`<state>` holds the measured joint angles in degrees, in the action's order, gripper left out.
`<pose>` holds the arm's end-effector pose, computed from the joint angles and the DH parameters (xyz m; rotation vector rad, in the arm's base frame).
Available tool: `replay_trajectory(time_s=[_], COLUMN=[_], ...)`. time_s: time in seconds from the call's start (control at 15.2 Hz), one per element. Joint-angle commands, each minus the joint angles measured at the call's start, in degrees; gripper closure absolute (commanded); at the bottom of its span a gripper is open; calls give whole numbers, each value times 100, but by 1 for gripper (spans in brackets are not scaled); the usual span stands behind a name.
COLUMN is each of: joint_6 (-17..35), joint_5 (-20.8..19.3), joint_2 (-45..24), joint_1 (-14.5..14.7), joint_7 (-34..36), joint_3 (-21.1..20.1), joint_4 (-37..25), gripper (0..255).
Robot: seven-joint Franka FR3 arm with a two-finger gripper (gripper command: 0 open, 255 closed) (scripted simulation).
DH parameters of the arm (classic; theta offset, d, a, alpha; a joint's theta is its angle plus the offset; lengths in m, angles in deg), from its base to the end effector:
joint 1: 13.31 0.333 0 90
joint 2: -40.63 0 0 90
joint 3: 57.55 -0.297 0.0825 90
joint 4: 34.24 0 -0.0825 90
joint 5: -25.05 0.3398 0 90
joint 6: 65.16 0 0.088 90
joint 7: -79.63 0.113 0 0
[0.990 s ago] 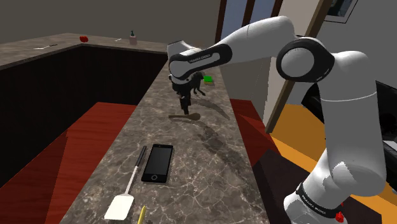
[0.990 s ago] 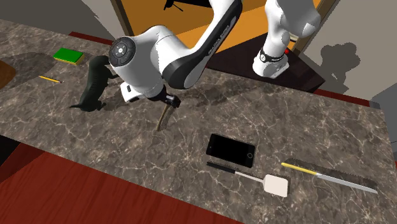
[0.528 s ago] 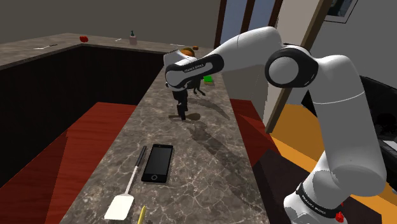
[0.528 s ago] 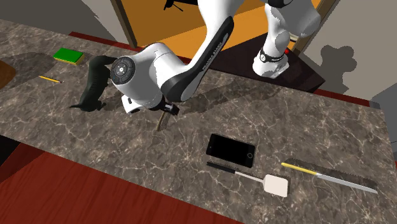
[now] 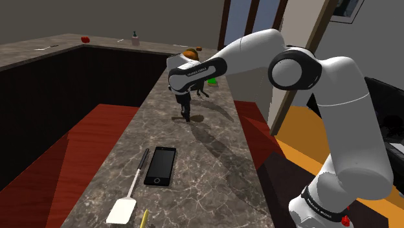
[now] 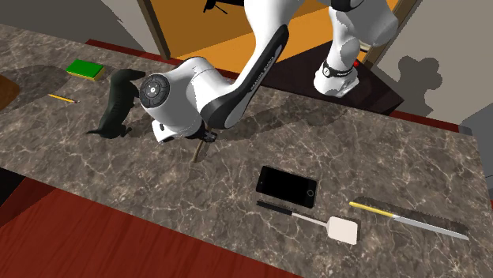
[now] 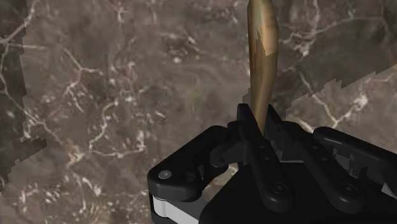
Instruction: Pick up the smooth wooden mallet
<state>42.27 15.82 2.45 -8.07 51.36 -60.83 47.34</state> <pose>0.6423 0.0765 0.2902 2.8644 1.0432 -0.3511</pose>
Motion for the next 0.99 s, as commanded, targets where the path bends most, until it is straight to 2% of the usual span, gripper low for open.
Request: replay_trajectory(time_s=[0.0, 0.26, 0.92], joint_6=[-4, -9, -599], joint_5=[12, 11, 47], joint_2=[-23, -6, 293], joint_1=[12, 1, 4], joint_7=[1, -14, -88], joint_3=[-15, -12, -27], joint_4=[27, 35, -260], gripper=[255, 255, 255])
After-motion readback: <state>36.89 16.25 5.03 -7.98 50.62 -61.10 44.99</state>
